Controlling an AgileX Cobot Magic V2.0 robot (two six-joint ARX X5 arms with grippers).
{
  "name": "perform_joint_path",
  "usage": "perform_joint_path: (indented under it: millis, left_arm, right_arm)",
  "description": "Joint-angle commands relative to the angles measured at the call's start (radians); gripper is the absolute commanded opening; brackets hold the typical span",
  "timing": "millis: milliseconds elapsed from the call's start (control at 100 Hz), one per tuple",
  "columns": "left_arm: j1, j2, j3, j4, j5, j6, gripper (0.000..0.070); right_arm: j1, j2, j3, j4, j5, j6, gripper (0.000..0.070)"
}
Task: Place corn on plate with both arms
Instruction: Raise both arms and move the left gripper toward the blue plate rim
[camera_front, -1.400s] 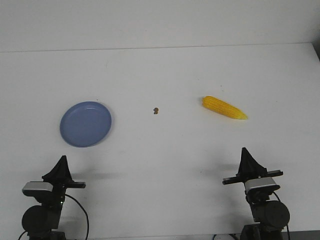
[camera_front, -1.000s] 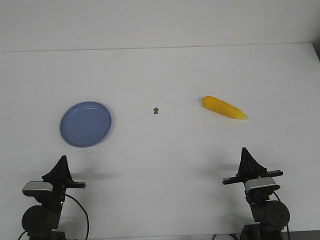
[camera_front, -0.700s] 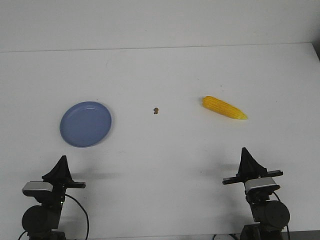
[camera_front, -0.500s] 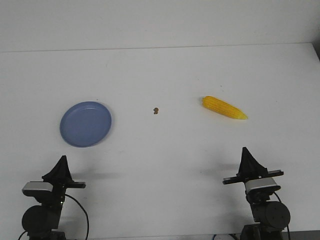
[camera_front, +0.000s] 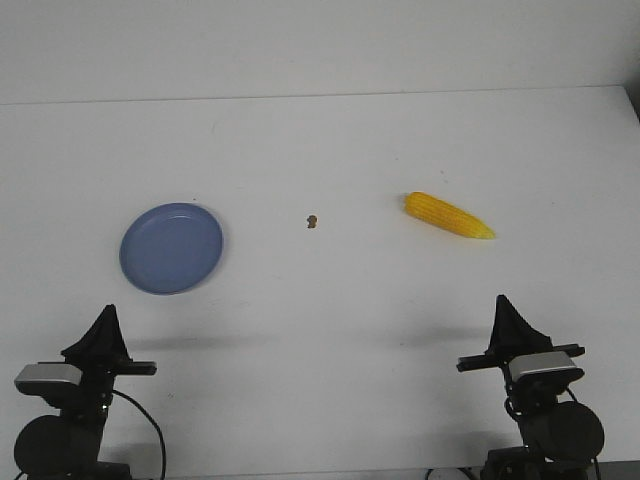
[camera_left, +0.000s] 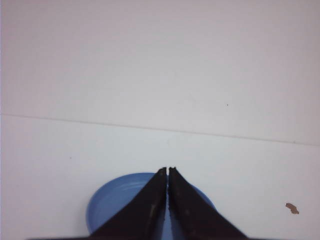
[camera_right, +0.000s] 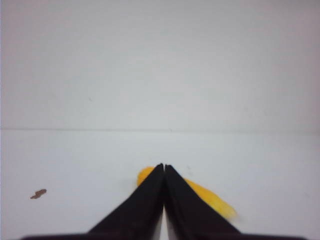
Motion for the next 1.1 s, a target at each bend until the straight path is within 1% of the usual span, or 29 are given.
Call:
perform_joint_path:
  millis: [0,190,400,620,700,780,1090]
  left_arm:
    - [-0.002,0.042,0.071,-0.056,-0.011,-0.014,0.0015]
    - [-0.002,0.206,0.297,-0.253,-0.018,-0.009,0.0015]
    - [-0.002,0.396,0.536,-0.478,-0.018,-0.008,0.0015]
    - [-0.002,0.569,0.704,-0.687,-0.017,0.026,0.0015]
    - [-0.002,0.618,0.737,-0.744,-0.016,0.038,0.0015]
    - [-0.002,0.649,0.744,-0.766,-0.016,0.049,0.0015]
    - [-0.002,0.671,0.744,-0.782,-0.016,0.051,0.0015]
  right_arm:
    - [0.000,0.028,0.061,-0.055,0.005,0.027,0.0007]
    - [0.000,0.167,0.264,-0.246,0.004,0.027,0.0007]
    - [0.000,0.395,0.480,-0.476,0.003,0.027,0.0007]
    - [0.000,0.593,0.630,-0.642,-0.007,0.026,0.0007]
    - [0.000,0.639,0.656,-0.666,-0.007,0.027,0.0007]
    - [0.000,0.666,0.659,-0.664,-0.008,0.027,0.0007]
    - [0.000,0.682,0.659,-0.662,-0.007,0.027,0.0007]
